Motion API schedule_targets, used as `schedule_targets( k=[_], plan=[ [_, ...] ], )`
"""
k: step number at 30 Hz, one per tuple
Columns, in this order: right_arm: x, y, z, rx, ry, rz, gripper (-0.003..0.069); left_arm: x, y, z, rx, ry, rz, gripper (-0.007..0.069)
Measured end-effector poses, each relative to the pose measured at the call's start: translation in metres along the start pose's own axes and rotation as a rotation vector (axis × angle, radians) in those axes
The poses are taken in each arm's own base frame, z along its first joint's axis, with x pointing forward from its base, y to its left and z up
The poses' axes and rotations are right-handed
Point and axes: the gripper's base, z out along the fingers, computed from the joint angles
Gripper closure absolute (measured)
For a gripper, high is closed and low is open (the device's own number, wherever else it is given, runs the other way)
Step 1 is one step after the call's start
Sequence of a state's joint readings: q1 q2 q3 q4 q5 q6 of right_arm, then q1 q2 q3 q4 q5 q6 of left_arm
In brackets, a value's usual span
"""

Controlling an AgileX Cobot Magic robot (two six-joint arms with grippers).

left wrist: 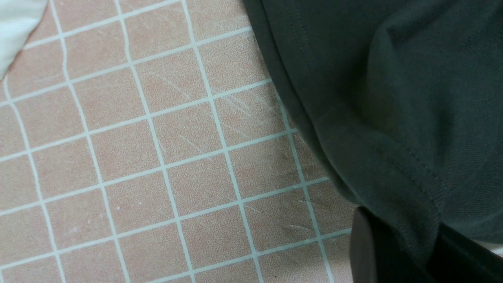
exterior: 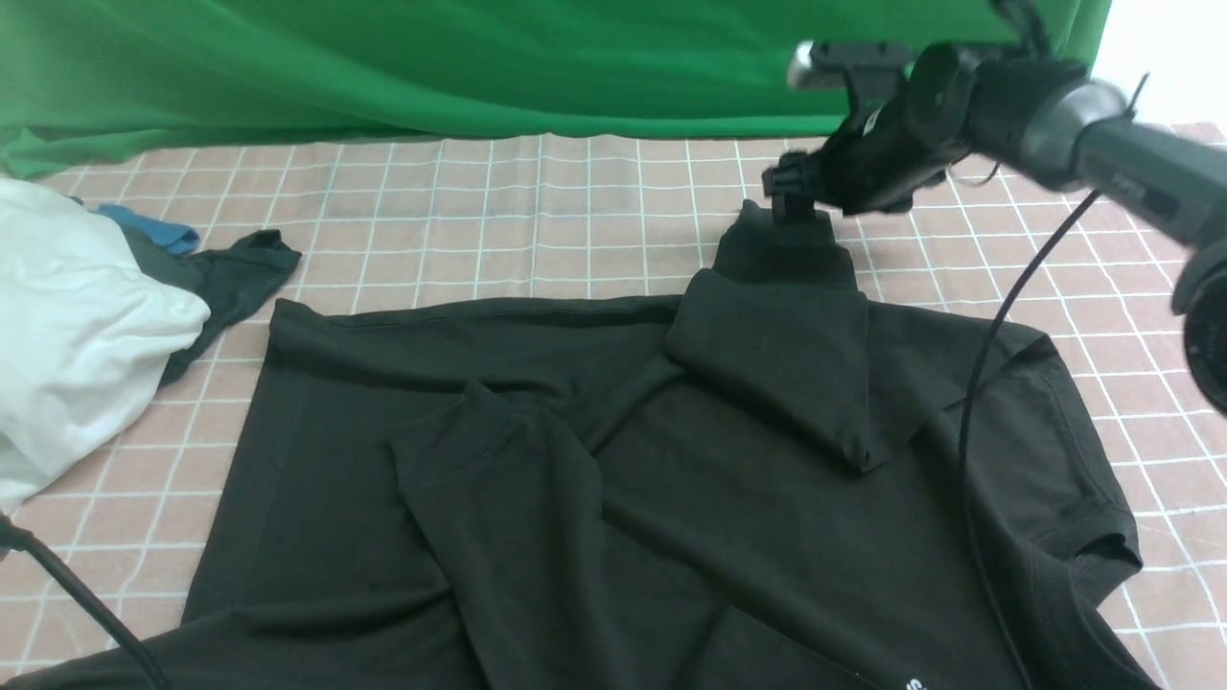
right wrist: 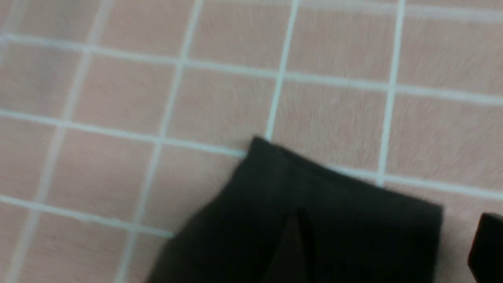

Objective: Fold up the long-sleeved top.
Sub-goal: Use your right arm to clamp the cuff farthest to him, then use the right arm to drag and drop the cuff onto the cuffclosest to the right arm

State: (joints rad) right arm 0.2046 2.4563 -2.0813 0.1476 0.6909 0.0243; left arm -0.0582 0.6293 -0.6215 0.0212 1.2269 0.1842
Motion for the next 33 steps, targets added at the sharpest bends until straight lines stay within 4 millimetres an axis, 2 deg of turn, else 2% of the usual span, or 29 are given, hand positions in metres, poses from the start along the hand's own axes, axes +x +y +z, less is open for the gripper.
schedule_targets(
  k=[8, 10, 12, 15, 18, 21, 24, 28, 31, 33],
  plan=[
    [0.000, -0.002, 0.003, 0.016, 0.003, -0.019, 0.0092, 0.000, 0.000, 0.000, 0.000, 0.000, 0.000, 0.0587],
    [0.001, -0.002, 0.005, 0.013, 0.000, -0.010, 0.0123, 0.000, 0.000, 0.000, 0.000, 0.000, 0.000, 0.0587],
    [0.001, -0.001, 0.006, 0.012, -0.001, -0.010, 0.0177, 0.000, 0.000, 0.000, 0.000, 0.000, -0.002, 0.0587],
    [0.001, 0.002, 0.007, 0.004, -0.006, -0.019, 0.0345, 0.000, 0.000, 0.000, 0.000, 0.000, -0.003, 0.0587],
    [0.001, 0.006, 0.006, -0.008, -0.002, -0.024, 0.0546, 0.000, 0.000, 0.000, 0.000, 0.000, -0.003, 0.0587],
    [0.000, 0.007, -0.004, -0.010, 0.023, -0.033, 0.0581, 0.000, 0.001, 0.000, -0.009, 0.002, 0.001, 0.0587],
    [-0.008, 0.011, -0.034, -0.016, 0.045, -0.070, 0.0581, 0.000, 0.001, 0.000, -0.016, 0.003, 0.003, 0.0587],
    [-0.022, 0.034, -0.100, -0.044, 0.020, -0.153, 0.0581, 0.000, 0.002, 0.000, -0.017, 0.004, 0.004, 0.0587],
    [-0.016, 0.063, -0.142, -0.080, 0.023, -0.222, 0.0581, 0.000, 0.001, 0.000, -0.012, 0.003, 0.002, 0.0587],
    [-0.006, 0.082, -0.158, -0.103, 0.035, -0.259, 0.0581, 0.000, 0.001, 0.000, -0.006, 0.002, 0.000, 0.0587]
  ],
)
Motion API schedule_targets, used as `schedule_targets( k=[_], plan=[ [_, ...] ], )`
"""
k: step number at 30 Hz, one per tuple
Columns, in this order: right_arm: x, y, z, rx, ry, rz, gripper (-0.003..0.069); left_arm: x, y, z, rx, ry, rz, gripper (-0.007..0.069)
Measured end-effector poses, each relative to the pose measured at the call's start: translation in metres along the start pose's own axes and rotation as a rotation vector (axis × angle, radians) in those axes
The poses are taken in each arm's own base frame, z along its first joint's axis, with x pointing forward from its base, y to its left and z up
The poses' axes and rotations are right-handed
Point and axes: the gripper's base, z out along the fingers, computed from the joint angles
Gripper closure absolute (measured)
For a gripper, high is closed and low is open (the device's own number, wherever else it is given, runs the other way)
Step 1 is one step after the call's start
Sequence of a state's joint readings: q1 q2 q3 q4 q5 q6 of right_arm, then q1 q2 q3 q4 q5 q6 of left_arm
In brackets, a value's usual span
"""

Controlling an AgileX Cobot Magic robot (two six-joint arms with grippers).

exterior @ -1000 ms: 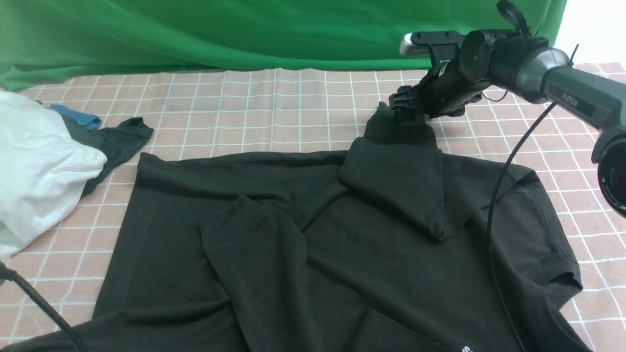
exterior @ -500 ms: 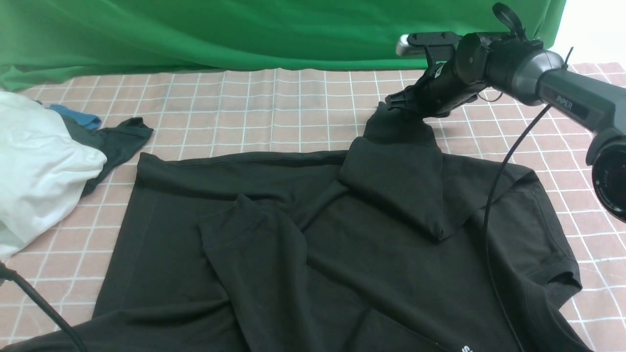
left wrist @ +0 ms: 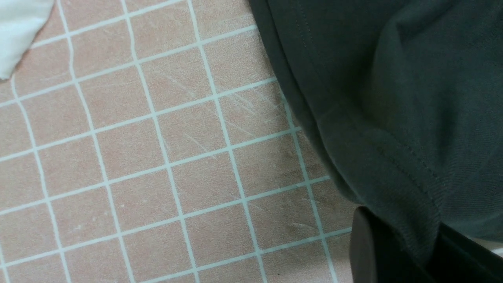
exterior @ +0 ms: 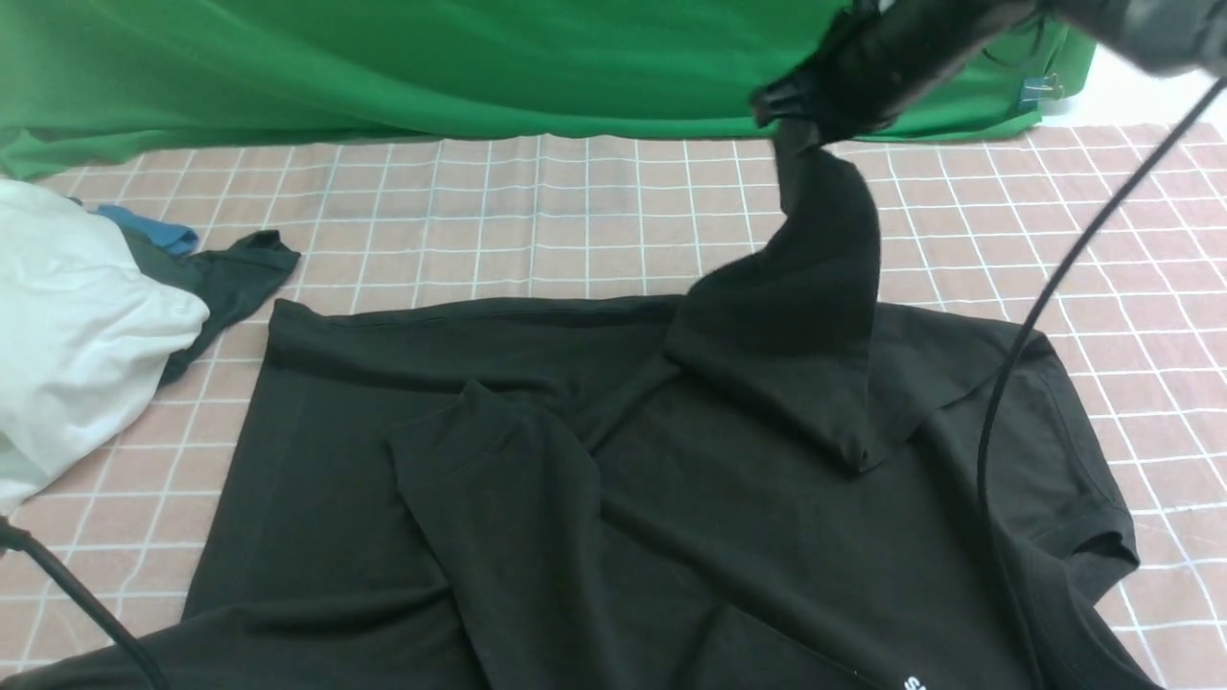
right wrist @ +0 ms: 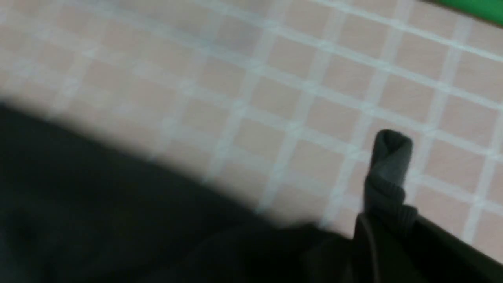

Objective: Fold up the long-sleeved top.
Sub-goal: Use the right arm to drag and drop the cuff onto the cuffclosest to the right arm

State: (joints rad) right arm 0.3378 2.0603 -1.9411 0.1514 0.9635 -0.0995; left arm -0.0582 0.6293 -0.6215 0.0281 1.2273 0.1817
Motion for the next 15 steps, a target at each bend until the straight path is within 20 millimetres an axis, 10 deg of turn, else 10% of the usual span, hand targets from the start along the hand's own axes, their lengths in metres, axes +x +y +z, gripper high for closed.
schedule_targets(
  k=[15],
  plan=[
    [0.073, 0.173, -0.013, -0.259, 0.122, -0.209, 0.0581, 0.000, -0.001, 0.000, 0.014, -0.003, -0.005, 0.0587]
  ],
)
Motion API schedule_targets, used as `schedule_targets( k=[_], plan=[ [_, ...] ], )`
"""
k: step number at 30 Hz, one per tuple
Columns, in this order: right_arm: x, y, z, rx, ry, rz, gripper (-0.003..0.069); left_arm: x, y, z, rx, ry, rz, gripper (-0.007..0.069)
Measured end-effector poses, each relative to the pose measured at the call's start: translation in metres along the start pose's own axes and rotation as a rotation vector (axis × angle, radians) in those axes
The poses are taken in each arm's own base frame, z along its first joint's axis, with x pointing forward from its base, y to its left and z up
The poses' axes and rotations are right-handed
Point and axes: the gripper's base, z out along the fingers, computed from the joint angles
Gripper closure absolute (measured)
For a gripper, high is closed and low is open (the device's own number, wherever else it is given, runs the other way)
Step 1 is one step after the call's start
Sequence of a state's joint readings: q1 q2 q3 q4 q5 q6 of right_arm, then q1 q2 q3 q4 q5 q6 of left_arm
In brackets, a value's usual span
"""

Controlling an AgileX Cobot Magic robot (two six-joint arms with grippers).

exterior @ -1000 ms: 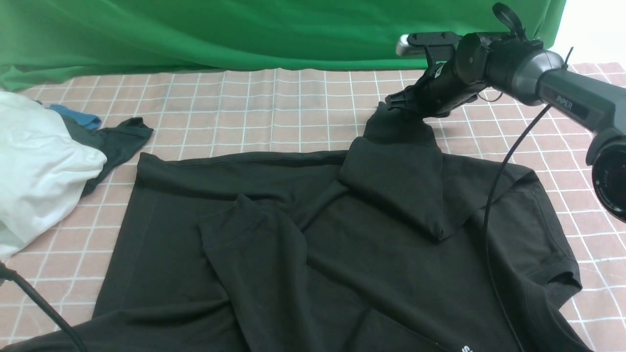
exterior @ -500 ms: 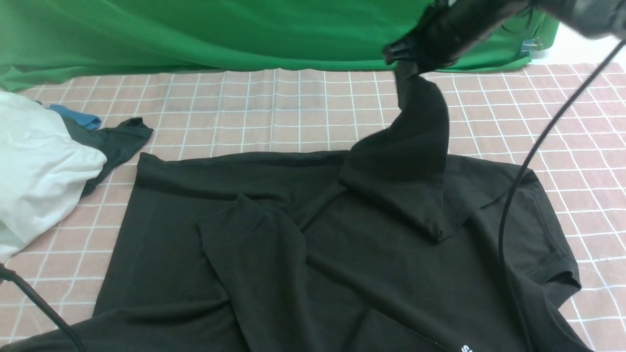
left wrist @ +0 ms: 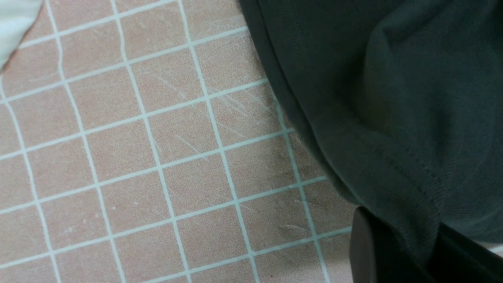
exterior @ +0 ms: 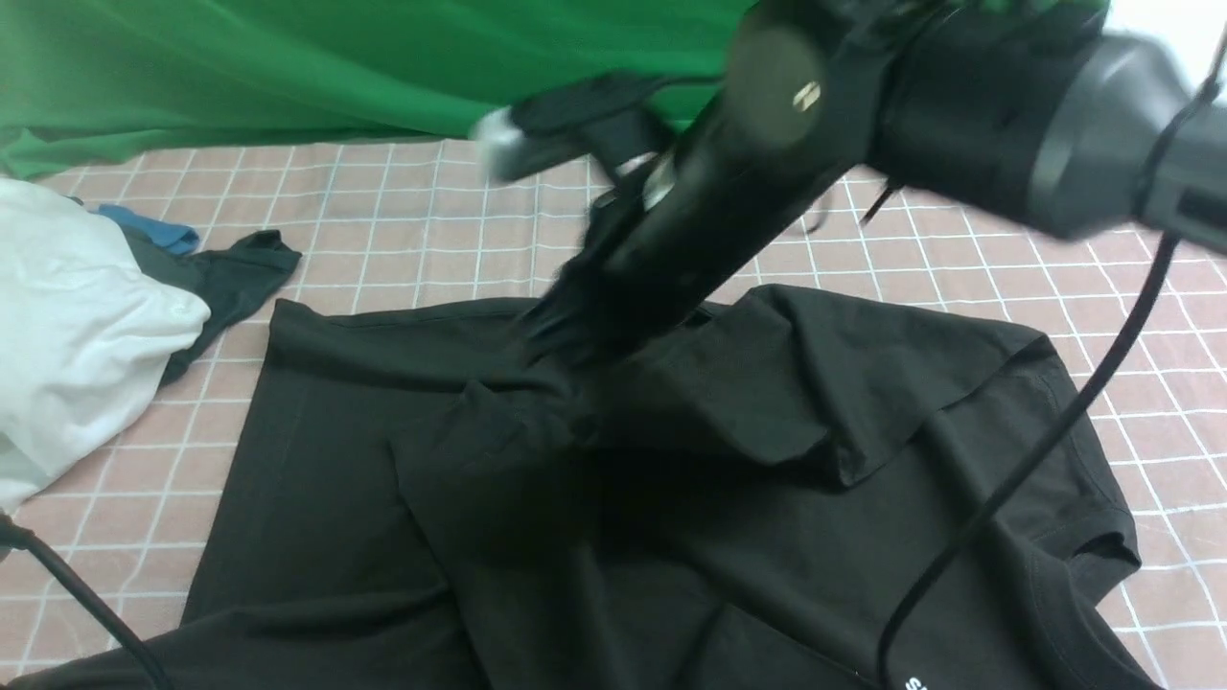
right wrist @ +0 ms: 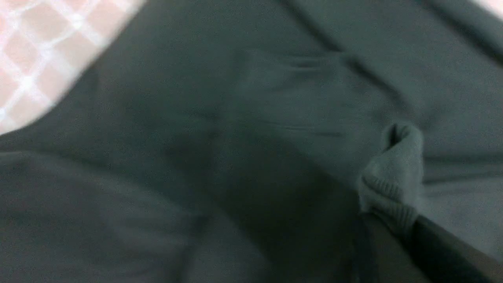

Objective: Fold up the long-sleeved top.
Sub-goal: Use the right arm to drag and drop the cuff onto the cuffclosest to the right arm

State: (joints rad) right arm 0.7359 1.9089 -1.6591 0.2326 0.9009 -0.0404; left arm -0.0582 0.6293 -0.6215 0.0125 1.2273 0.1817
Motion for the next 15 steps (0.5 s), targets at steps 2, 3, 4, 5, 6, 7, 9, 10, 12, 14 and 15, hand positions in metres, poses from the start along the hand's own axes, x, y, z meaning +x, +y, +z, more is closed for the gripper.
schedule_targets(
  k=[2, 3, 4, 5, 6, 7, 9, 10, 12, 14, 15],
  plan=[
    [0.002, 0.015, 0.003, -0.018, -0.001, -0.030, 0.0581, 0.000, 0.000, 0.000, 0.000, 0.000, 0.000, 0.0587],
    [0.002, 0.015, 0.003, -0.018, -0.002, -0.030, 0.0581, 0.000, 0.000, 0.000, 0.000, 0.000, 0.000, 0.0587],
    [0.003, 0.026, 0.004, -0.032, 0.000, -0.052, 0.0581, 0.000, 0.000, 0.000, 0.000, 0.000, 0.000, 0.0587],
    [0.004, 0.029, 0.004, -0.035, 0.001, -0.057, 0.0581, 0.000, 0.000, 0.000, 0.000, 0.000, 0.000, 0.0587],
    [0.004, 0.031, 0.005, -0.037, 0.003, -0.061, 0.0581, 0.000, 0.000, 0.000, 0.000, 0.000, 0.000, 0.0587],
    [0.005, 0.034, 0.005, -0.041, 0.007, -0.068, 0.0581, 0.000, 0.000, 0.000, 0.002, 0.000, -0.001, 0.0587],
    [0.008, 0.041, 0.006, -0.048, 0.024, -0.083, 0.0581, 0.000, 0.000, 0.000, 0.005, -0.001, 0.001, 0.0587],
    [0.011, 0.045, 0.007, -0.053, 0.044, -0.092, 0.0572, 0.000, -0.001, 0.000, 0.007, -0.001, 0.000, 0.0587],
    [0.017, 0.051, 0.009, -0.058, 0.074, -0.090, 0.0545, 0.000, -0.001, 0.000, 0.012, -0.002, -0.002, 0.0587],
    [0.022, 0.055, 0.011, -0.061, 0.098, -0.083, 0.0489, 0.000, -0.001, 0.000, 0.012, -0.002, -0.002, 0.0587],
    [0.027, 0.061, 0.015, -0.064, 0.121, -0.073, 0.0380, 0.000, -0.001, 0.000, 0.012, -0.002, -0.002, 0.0587]
  ],
)
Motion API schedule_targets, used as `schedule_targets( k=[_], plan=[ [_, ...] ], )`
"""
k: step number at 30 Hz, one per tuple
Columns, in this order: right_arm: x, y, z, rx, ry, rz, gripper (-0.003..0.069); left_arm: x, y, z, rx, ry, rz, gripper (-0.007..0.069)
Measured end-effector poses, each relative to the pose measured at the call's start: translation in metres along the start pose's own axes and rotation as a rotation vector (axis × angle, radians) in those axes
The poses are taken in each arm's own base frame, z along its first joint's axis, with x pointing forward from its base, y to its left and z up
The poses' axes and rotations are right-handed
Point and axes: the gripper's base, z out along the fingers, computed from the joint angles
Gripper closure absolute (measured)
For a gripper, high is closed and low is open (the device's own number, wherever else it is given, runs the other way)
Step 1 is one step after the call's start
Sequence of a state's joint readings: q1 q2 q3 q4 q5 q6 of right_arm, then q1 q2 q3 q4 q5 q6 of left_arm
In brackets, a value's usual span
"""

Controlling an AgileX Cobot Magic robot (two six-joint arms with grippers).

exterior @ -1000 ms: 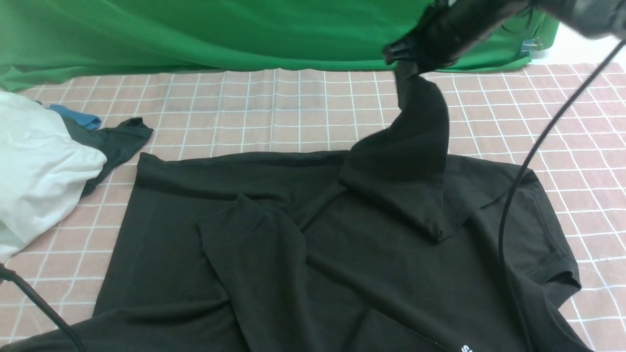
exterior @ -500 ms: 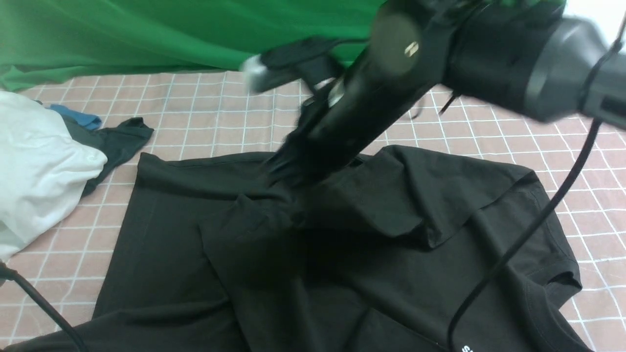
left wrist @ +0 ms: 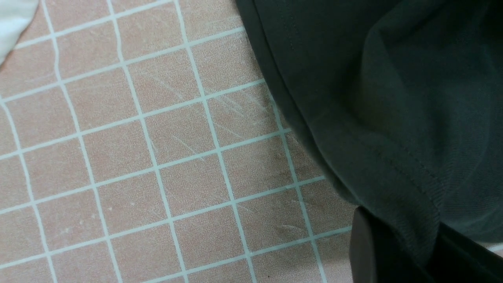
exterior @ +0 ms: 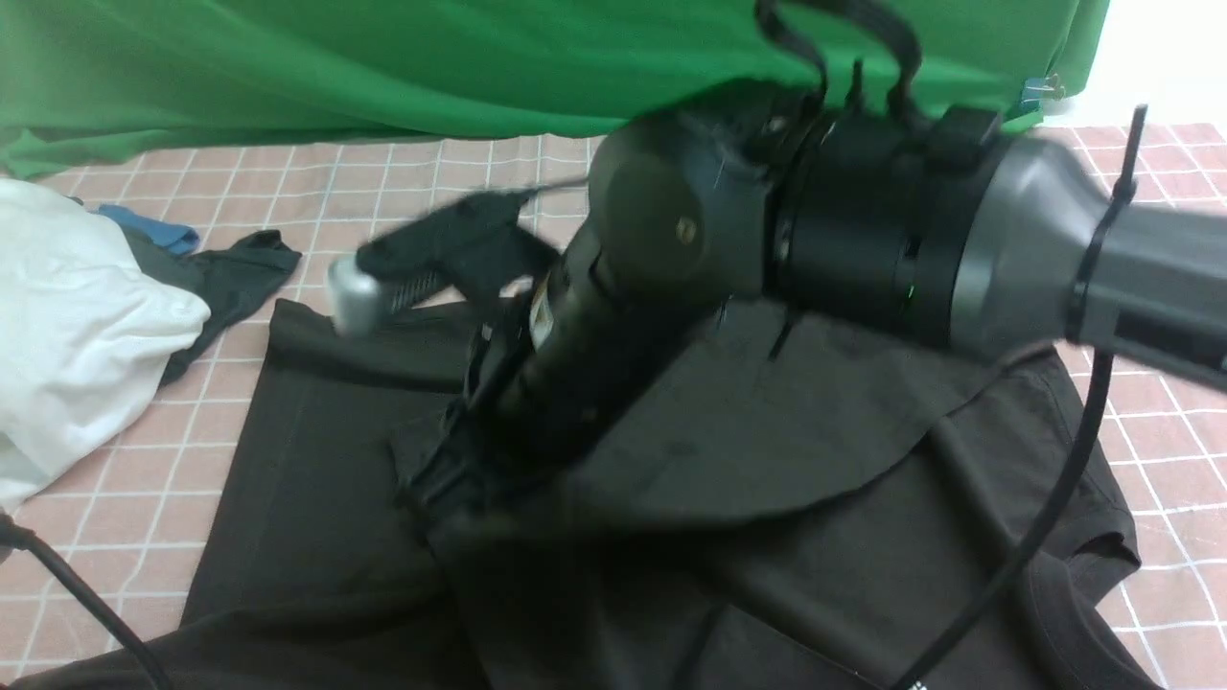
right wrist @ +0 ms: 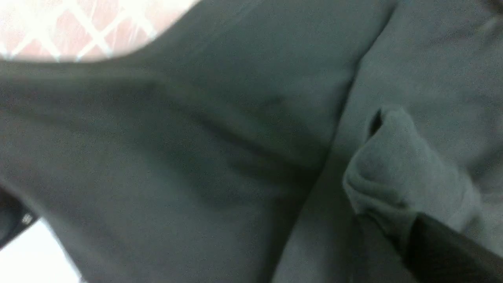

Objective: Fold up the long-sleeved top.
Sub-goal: Use the right arm to drag and drop the cuff onto the cuffclosest to the right arm, then use both arms simultaneously to clamp the lower edge of the clothing fabric

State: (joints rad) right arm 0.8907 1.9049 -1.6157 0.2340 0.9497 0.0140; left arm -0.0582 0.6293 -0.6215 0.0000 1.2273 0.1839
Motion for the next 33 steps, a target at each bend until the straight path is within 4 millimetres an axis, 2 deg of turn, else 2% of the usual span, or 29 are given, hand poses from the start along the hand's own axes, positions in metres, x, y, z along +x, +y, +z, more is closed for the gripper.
schedule_targets(
  k=[3, 4, 5, 7, 9, 11, 13, 14, 17, 18, 20, 24, 27, 30, 33],
  plan=[
    [0.008, 0.015, 0.006, -0.013, 0.042, -0.028, 0.0146, 0.000, 0.000, 0.000, 0.000, 0.000, 0.000, 0.0587],
    [0.010, 0.019, 0.006, -0.017, 0.052, -0.051, 0.0092, 0.000, 0.000, 0.000, 0.000, 0.000, 0.000, 0.0587],
    [0.011, 0.023, 0.004, -0.021, 0.056, -0.064, 0.0061, 0.000, 0.000, 0.000, 0.000, 0.000, 0.000, 0.0587],
    [0.011, 0.026, 0.001, -0.024, 0.058, -0.087, 0.0054, 0.000, 0.000, 0.000, 0.000, 0.000, 0.000, 0.0587],
    [0.009, 0.027, -0.010, -0.006, 0.029, -0.117, 0.0095, 0.000, 0.000, 0.000, 0.000, 0.000, 0.000, 0.0587],
    [0.006, 0.024, -0.025, 0.033, -0.017, -0.146, 0.0172, 0.000, 0.000, 0.000, 0.000, 0.000, 0.000, 0.0587],
    [0.004, 0.016, -0.038, 0.092, -0.050, -0.168, 0.0278, 0.000, 0.000, 0.000, 0.000, 0.000, 0.000, 0.0587],
    [0.003, 0.008, -0.041, 0.122, -0.059, -0.171, 0.0356, 0.000, 0.000, 0.000, 0.000, 0.000, 0.000, 0.0587],
    [0.006, -0.008, -0.029, 0.163, -0.044, -0.156, 0.0500, 0.000, 0.000, 0.000, 0.000, 0.000, 0.000, 0.0587],
    [0.007, -0.009, -0.027, 0.165, -0.043, -0.154, 0.0508, 0.000, 0.000, 0.000, 0.000, 0.000, 0.000, 0.0587],
    [0.015, -0.019, 0.003, 0.175, 0.021, -0.136, 0.0575, 0.000, 0.000, 0.000, 0.000, 0.000, 0.000, 0.0587],
    [0.023, -0.030, 0.053, 0.182, 0.088, -0.127, 0.0606, 0.000, 0.000, 0.000, 0.000, 0.000, 0.000, 0.0587],
    [0.023, -0.035, 0.078, 0.183, 0.086, -0.127, 0.0606, 0.000, 0.000, 0.000, 0.000, 0.000, 0.000, 0.0587],
    [0.024, -0.038, 0.087, 0.184, 0.090, -0.144, 0.0606, 0.000, 0.000, 0.000, 0.005, -0.001, -0.002, 0.0587],
    [0.023, -0.041, 0.083, 0.187, 0.083, -0.146, 0.0606, 0.000, -0.001, 0.000, 0.006, -0.001, -0.003, 0.0587]
  ],
)
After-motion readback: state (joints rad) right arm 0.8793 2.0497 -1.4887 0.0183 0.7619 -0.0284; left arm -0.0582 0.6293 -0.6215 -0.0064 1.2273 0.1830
